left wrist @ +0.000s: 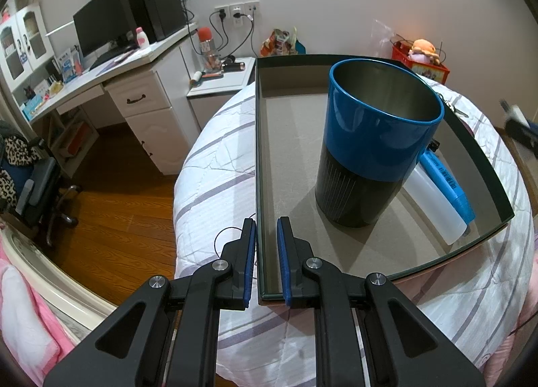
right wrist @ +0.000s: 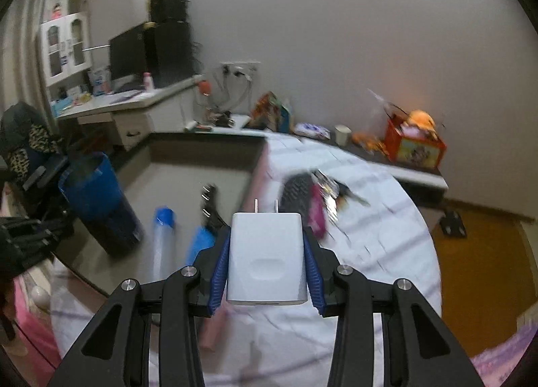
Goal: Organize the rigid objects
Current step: 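Carry the white charger into the tray and release it with the right gripper, then move the right gripper back over the black TV remote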
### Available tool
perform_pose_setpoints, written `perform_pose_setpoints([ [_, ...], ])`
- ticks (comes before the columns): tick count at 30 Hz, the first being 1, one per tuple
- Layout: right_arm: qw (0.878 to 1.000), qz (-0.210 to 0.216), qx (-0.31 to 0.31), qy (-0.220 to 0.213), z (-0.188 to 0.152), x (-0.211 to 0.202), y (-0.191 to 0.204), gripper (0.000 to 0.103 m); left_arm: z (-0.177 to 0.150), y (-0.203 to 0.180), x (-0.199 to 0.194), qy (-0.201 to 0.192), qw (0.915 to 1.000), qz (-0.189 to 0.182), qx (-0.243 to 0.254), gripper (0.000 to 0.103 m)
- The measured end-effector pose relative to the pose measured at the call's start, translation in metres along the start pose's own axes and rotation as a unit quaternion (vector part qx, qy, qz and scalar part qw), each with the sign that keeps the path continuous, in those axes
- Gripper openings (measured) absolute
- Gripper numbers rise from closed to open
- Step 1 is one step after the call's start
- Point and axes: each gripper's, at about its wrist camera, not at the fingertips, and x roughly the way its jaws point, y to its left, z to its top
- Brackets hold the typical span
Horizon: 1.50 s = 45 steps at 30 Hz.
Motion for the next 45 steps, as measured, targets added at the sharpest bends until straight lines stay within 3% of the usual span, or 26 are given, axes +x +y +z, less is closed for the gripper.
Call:
perform_pose_setpoints([
  [5,0.999,0.041,-0.025,0.021,0.017,0.028,0.027,0.041,0.001,0.001,0.0,0.0,1.0,-0.003,-0.003,0.013],
  [13,0.992,0.037,-0.08,0.087,0.017,0.073,0.063,0.041,0.001,0.001,0.0,-0.001,1.0,-0.003,-0.003,0.013],
  [21,0.987,0.032,-0.089,0.128,0.012,0.094,0.065,0.041,0.002,0.0,0.0,-0.001,1.0,-0.003,-0.003,0.013],
  [29,0.986,0.041,-0.094,0.132,0.01,0.092,0.069,0.041,0.002,0.001,0.0,-0.001,1.0,-0.003,-0.003,0.013],
  [37,0.99,0.046,-0.084,0.105,0.014,0.077,0.064,0.042,0.002,0.001,0.0,-0.001,1.0,-0.003,-0.003,0.013],
  [38,0.991,0.047,-0.082,0.099,0.016,0.074,0.062,0.045,0.002,0.001,0.0,-0.001,1.0,-0.003,-0.003,0.013],
  [41,0.994,0.034,-0.074,0.066,0.02,0.057,0.055,0.075,0.002,0.001,0.0,-0.001,1.0,-0.003,-0.003,0.013],
  [45,0.997,0.022,-0.066,0.035,0.025,0.037,0.046,0.077,0.001,0.001,0.0,-0.001,1.0,-0.003,-0.003,0.013],
])
